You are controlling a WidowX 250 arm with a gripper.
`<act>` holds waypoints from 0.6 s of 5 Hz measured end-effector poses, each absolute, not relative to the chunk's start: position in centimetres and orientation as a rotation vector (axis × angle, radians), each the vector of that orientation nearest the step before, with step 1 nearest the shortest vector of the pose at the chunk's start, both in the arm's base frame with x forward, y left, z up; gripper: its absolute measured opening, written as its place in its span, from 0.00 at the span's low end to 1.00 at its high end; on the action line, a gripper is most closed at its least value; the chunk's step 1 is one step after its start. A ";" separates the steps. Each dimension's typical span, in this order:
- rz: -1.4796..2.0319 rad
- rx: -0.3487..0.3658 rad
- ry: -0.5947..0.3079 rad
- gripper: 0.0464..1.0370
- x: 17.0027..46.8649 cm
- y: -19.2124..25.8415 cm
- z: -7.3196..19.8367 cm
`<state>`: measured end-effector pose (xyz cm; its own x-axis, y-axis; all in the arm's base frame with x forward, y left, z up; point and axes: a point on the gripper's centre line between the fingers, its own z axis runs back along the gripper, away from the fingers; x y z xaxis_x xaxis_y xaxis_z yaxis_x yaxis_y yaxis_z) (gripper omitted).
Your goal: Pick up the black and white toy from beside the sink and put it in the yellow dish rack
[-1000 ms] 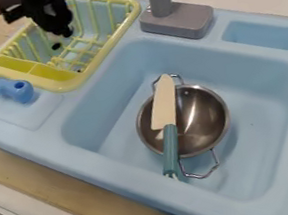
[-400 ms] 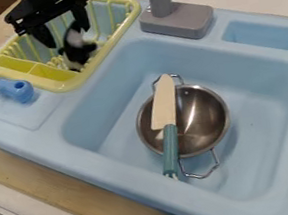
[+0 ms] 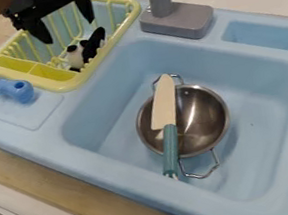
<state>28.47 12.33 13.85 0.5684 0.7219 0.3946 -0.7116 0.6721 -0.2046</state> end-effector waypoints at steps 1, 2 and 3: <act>0.830 -0.031 -0.476 0.96 28.3 11.4 14.5; 0.770 -0.031 -0.404 0.96 28.2 10.4 15.8; 0.714 -0.024 -0.324 0.96 27.4 8.3 15.9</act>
<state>27.36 8.26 15.89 0.7079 0.6470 0.2832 -0.6396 0.7573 -0.1314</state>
